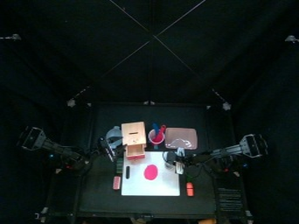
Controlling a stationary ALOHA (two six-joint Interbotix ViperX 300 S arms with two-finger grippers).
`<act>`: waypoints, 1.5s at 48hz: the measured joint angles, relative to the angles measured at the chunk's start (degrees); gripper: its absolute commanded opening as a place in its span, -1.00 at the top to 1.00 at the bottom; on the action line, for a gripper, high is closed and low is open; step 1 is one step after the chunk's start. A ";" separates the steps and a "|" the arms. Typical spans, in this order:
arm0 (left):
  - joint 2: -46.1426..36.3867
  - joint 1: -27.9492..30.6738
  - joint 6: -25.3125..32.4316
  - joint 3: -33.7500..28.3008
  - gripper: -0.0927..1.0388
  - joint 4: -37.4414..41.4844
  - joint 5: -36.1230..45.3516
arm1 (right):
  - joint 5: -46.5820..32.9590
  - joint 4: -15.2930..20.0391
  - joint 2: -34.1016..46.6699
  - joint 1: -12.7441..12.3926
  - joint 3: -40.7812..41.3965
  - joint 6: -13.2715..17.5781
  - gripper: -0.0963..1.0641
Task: Get the cutter from the drawer then cut the dough then place the extra dough in the bowl
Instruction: Shut the drawer
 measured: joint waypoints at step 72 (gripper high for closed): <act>26.72 53.53 0.44 -42.01 0.37 42.10 79.10 | -6.33 -7.73 27.25 1.05 -30.32 -0.88 0.50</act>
